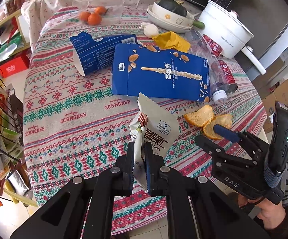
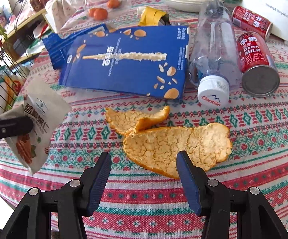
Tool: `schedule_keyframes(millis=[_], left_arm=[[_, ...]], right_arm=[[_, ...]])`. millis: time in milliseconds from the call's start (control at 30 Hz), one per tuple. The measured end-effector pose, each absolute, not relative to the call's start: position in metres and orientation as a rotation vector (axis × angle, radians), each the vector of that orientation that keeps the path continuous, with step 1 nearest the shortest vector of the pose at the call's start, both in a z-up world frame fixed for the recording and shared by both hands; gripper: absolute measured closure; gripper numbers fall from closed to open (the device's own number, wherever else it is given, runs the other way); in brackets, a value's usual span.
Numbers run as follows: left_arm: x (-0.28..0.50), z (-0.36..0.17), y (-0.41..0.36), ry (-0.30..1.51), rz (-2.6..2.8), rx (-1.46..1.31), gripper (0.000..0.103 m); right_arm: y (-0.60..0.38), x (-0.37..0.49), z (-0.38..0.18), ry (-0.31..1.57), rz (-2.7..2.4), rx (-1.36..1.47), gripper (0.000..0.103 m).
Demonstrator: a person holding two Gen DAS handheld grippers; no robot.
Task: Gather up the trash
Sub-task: 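Close the right tool on the orange peel while the left tool holds the pecan bag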
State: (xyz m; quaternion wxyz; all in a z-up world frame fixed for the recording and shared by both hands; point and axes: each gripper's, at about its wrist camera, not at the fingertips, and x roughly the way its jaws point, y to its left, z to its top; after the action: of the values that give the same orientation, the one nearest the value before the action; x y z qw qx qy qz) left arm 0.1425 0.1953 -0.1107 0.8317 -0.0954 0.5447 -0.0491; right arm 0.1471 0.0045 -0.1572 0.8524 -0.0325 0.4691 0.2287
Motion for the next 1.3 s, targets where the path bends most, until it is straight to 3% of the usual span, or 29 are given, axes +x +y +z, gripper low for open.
schedule_keyframes(millis=[267,367,400,433,1300], left_arm=[[0.143,-0.116,0.194,1.169,-0.104,-0.165,0.094],[0.143,-0.115,0.194,1.168,-0.103,-0.169,0.094],[0.143,-0.115,0.193,1.167,-0.104,-0.169,0.094],[0.143,-0.114,0.192,1.166,-0.105,-0.168,0.094],[0.146,-0.098,0.15,1.139,-0.178,-0.164,0.094]], right_arm=[[0.021,0.151,-0.166,0.891,0.398,-0.221,0.047],[0.019,0.154,-0.164,0.876,0.372,-0.224,0.065],[0.017,0.155,-0.163,0.877,0.37,-0.216,0.088],[0.015,0.157,-0.162,0.888,0.373,-0.205,0.096],[-0.084,0.142,-0.104,0.872,0.341,0.077,0.096]])
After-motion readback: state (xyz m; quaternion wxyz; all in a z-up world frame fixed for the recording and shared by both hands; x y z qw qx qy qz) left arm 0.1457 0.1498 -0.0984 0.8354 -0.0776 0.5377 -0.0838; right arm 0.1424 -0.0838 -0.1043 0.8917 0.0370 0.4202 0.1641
